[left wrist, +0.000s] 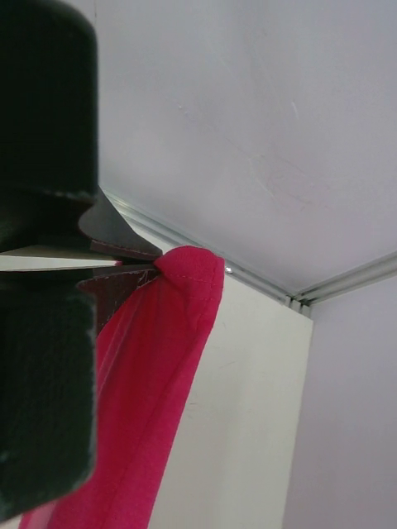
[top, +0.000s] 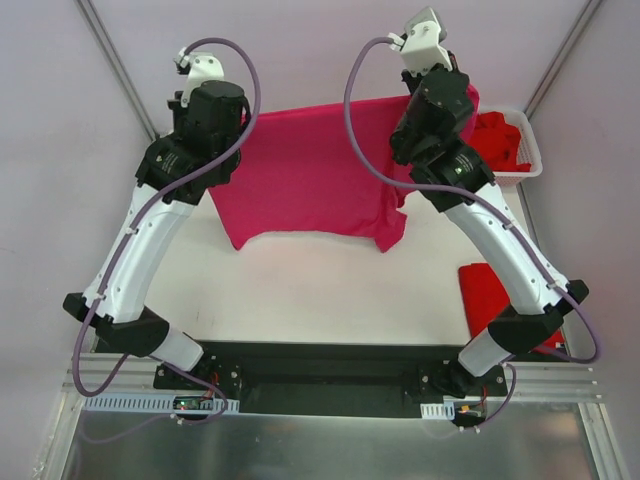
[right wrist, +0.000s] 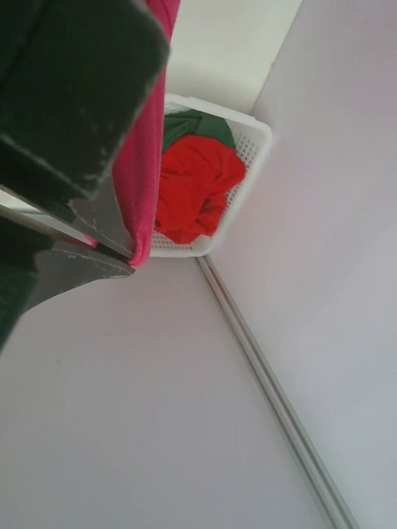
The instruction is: Fold and stack the t-shirts
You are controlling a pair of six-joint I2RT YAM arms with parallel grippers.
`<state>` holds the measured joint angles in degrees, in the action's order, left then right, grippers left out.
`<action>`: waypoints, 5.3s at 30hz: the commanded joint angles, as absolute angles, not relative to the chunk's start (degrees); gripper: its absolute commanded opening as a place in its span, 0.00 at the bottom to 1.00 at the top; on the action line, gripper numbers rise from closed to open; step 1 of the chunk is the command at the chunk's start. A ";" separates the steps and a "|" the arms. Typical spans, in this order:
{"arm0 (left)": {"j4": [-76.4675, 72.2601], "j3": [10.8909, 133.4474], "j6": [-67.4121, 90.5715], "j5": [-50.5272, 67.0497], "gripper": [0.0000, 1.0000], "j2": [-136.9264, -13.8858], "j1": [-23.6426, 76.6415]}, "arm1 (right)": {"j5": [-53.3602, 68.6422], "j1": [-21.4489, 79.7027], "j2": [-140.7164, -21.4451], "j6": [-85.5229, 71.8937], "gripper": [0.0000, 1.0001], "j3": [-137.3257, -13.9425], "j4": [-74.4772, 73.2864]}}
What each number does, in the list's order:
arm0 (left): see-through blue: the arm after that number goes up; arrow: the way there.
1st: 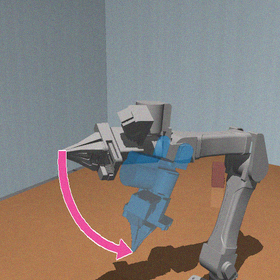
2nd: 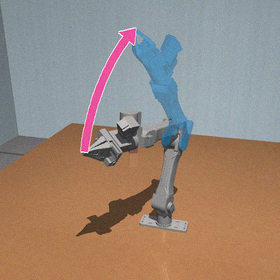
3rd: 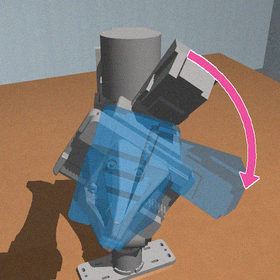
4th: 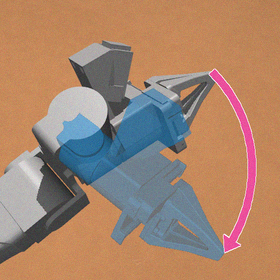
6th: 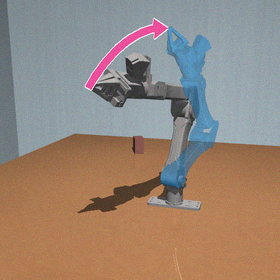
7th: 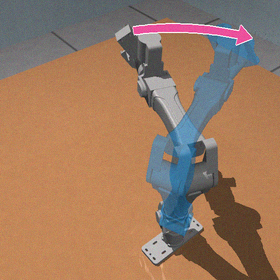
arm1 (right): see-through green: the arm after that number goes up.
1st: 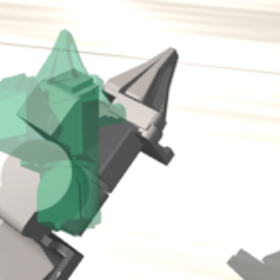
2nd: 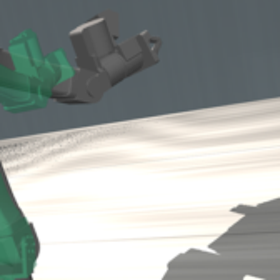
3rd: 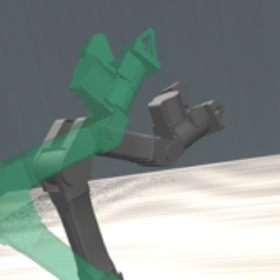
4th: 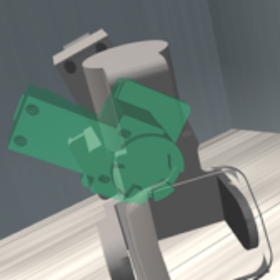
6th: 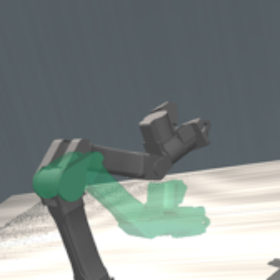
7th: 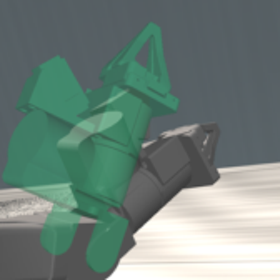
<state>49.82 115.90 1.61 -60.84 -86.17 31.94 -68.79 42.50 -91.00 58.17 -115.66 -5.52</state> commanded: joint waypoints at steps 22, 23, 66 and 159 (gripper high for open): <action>31.12 129.82 -20.13 -75.67 0.00 -76.12 42.10 | -66.27 55.54 -77.09 82.01 0.01 -126.13 16.00; 30.77 129.81 -21.00 -75.67 0.00 -75.33 42.53 | -66.79 56.24 -76.21 82.26 0.01 -126.47 15.74; -4.04 141.86 -43.07 -53.70 0.00 -95.89 31.37 | -37.00 30.85 -95.19 43.68 0.01 -139.05 -11.86; 40.51 105.84 3.34 -2.99 0.00 -78.43 22.40 | -10.98 35.58 -86.08 14.69 0.01 -125.35 -51.76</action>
